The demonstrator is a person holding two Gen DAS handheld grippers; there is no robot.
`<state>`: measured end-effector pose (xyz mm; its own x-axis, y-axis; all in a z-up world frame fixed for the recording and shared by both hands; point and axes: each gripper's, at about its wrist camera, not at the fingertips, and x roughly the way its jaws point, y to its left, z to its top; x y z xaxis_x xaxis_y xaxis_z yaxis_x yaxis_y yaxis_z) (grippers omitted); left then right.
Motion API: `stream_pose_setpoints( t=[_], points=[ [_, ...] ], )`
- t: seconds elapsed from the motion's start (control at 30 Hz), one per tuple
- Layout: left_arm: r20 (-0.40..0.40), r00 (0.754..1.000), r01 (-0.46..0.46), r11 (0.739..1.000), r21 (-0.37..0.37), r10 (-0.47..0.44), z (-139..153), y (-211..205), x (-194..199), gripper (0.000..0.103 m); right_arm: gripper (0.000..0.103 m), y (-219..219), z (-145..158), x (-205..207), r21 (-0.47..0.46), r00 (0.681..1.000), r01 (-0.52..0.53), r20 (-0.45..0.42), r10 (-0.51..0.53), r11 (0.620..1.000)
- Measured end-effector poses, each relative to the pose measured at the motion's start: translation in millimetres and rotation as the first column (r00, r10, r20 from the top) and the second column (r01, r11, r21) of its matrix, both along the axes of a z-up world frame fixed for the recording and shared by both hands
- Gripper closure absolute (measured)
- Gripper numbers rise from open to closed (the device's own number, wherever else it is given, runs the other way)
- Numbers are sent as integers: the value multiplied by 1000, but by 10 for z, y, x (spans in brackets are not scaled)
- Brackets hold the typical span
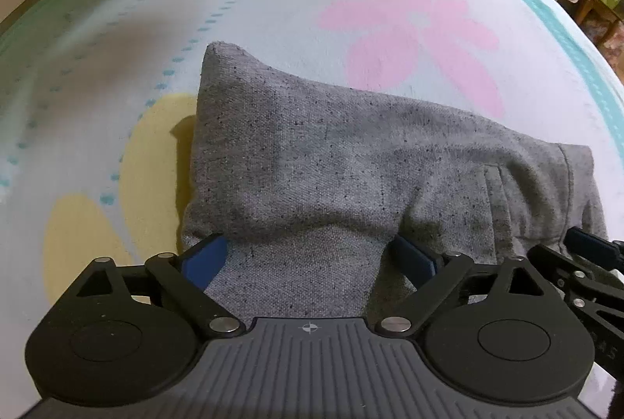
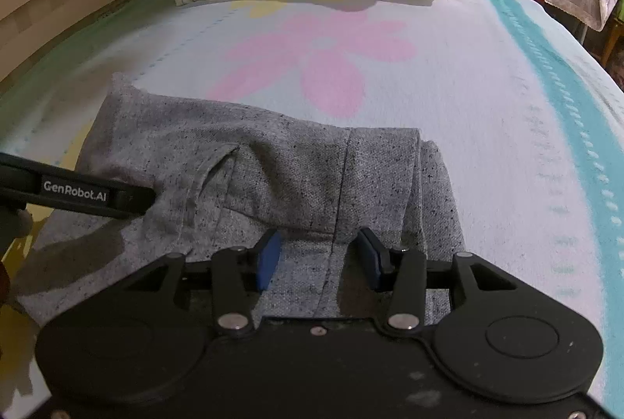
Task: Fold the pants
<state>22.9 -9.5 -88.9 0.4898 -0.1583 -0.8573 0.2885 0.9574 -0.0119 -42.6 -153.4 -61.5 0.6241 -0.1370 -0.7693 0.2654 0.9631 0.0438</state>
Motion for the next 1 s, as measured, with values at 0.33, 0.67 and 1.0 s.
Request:
stream_pose_setpoints(
  t=[0.33, 0.67, 1.0],
  points=[
    [-2, 1000, -6, 1000, 8, 6, -24, -18, 48, 2, 56, 56, -19, 52, -20, 1000, -5, -13, 5, 1000],
    [-8, 1000, 2, 1000, 13, -1, -33, -16, 60, 0, 37, 57, 60, -142, 16, 990, 17, -138, -14, 1000],
    [48, 996, 80, 993, -90, -76, 151, 356, -192, 1, 35, -137, 193, -368, 124, 989, -7, -148, 26, 992]
  ],
)
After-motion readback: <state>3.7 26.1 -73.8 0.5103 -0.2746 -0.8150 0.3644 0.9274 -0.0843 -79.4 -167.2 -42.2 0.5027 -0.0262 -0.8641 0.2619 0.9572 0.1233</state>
